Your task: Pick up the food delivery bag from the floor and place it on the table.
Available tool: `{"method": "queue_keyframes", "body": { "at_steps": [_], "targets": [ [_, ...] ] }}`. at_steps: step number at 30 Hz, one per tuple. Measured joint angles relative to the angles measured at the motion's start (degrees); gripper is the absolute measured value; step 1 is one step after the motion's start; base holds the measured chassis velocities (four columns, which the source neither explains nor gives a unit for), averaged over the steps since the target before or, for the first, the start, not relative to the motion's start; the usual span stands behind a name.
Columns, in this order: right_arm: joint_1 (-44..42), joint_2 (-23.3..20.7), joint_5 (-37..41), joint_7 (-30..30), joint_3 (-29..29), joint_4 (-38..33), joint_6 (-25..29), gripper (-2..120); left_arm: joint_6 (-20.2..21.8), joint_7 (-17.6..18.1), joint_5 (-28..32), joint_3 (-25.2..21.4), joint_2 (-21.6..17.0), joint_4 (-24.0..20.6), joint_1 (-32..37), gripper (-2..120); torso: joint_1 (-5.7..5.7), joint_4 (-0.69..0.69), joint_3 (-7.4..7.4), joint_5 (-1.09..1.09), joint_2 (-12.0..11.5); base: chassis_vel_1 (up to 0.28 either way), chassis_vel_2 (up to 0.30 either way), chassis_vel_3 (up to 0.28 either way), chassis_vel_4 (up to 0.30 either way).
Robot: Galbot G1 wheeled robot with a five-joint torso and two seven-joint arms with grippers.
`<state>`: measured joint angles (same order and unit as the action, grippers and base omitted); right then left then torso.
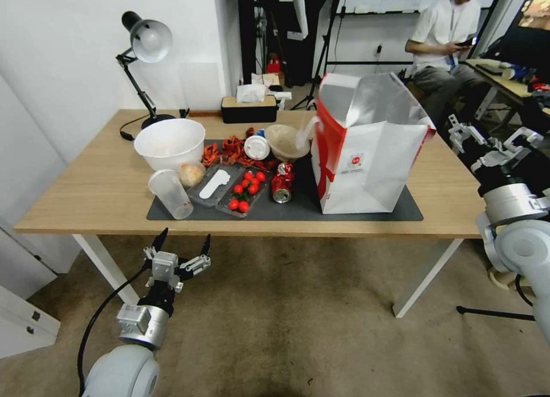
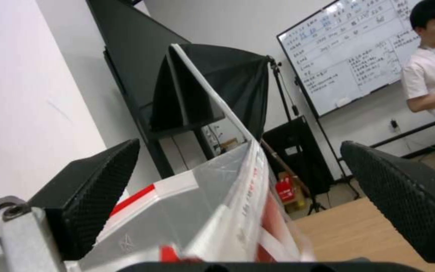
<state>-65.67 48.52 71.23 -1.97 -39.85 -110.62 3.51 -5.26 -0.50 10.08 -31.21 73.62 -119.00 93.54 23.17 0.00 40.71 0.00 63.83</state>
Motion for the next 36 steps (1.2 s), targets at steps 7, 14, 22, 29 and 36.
{"method": "queue_keyframes", "body": {
  "at_steps": [7, 14, 22, 29, 36],
  "targets": [
    [-2.2, 0.81, -3.01, -0.43, -0.88, -1.74, 0.49, 100, -0.32, 0.02, 0.16, -0.05, -0.11, 0.03, -0.08, 100, 0.0, 0.01, 0.0, 0.0, 0.0, 0.0, 0.0, 0.0, 0.0],
    [-9.27, 5.4, -16.3, -0.85, -3.58, -9.02, 0.32, 100, -1.07, 0.08, 0.92, -0.22, -0.24, 0.27, -0.27, 100, 0.0, -0.01, -0.01, -0.01, 0.0, 0.0, 0.0, 0.0, 0.0],
    [-15.39, 13.0, -35.33, -2.22, -3.8, -16.66, -6.62, 100, -1.45, 0.83, 1.15, -0.89, -0.09, 0.22, -0.09, 100, 0.0, -0.01, -0.01, -0.02, 0.0, 0.0, 0.0, 0.0, 0.0],
    [-18.77, 18.02, -42.69, -3.67, -2.36, -16.11, -5.4, 100, -1.99, 1.26, 1.16, -0.99, -0.11, 1.34, -0.13, 100, -0.01, 0.0, -0.01, -0.01, 0.0, 0.0, 0.0, 0.0, 0.0],
    [-21.83, 21.93, -47.22, -6.95, -1.2, -11.97, -1.74, 100, -2.98, 1.3, 1.17, -0.97, 0.38, 3.06, -0.37, 100, 0.0, 0.0, -0.01, -0.01, 0.0, 0.0, 0.0, 0.0, 0.0]
  ]
}}
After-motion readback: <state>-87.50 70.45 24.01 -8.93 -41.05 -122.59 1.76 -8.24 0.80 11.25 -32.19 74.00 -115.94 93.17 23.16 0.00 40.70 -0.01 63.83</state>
